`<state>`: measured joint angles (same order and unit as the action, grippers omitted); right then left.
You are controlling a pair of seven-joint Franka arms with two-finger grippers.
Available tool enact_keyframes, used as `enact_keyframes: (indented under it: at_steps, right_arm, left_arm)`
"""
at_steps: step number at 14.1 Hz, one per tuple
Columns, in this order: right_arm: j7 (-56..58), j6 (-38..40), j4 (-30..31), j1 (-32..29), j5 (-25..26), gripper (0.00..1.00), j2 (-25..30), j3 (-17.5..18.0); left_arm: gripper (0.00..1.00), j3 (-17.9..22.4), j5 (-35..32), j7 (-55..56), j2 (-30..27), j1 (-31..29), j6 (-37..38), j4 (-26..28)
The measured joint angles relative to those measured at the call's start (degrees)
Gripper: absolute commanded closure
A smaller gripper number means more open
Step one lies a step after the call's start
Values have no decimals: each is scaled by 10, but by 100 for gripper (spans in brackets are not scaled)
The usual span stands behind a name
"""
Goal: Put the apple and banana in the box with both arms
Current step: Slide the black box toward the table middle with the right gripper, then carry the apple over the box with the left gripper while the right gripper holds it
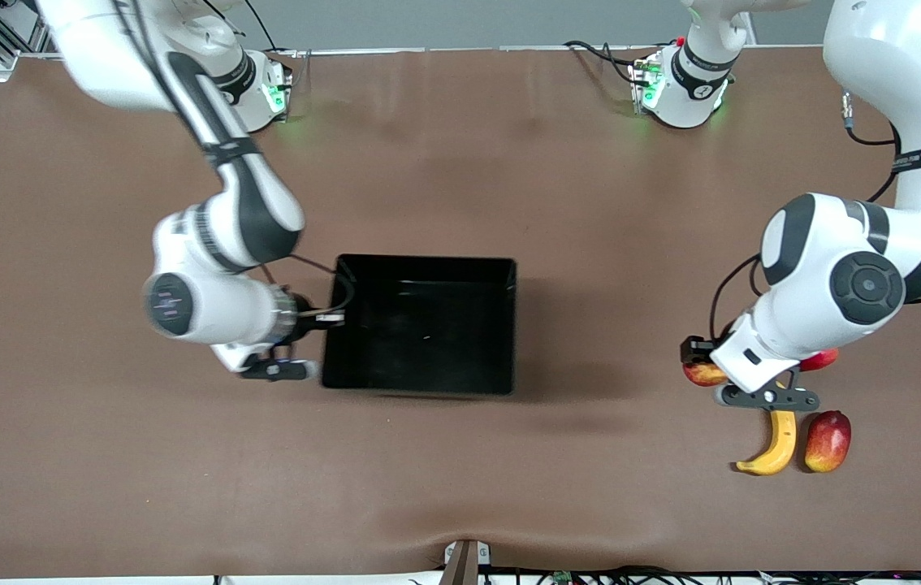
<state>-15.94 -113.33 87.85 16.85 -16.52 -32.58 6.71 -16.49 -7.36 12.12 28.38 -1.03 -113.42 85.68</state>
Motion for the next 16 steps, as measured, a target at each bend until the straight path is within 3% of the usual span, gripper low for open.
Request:
enact_keyframes:
  at_steps: [3,7,8,9,13,16]
  right_arm:
    - [-39,-63,2,45,-1,100,-37,0]
    - [-138,-147,-3,97,-2,100,-79,-2]
    - [-151,-151,-5,107,-2,12,-81,-2]
    - [-154,-152,-6,110,-2,0,-82,-3]
    - [-153,-139,-36,110,13,0,-82,-9]
    - [-153,-14,-126,97,23,0,-77,-31]
  left_arm:
    - [100,-37,0,80,-1,5,6,2]
    - [100,-45,0,169,0,53,5,8]
    - [100,-45,0,206,3,76,-1,8]
    - [100,-45,0,225,7,89,-9,10]
    - [100,-44,0,273,55,133,-73,17]
    - [100,-44,-9,273,88,151,-82,17]
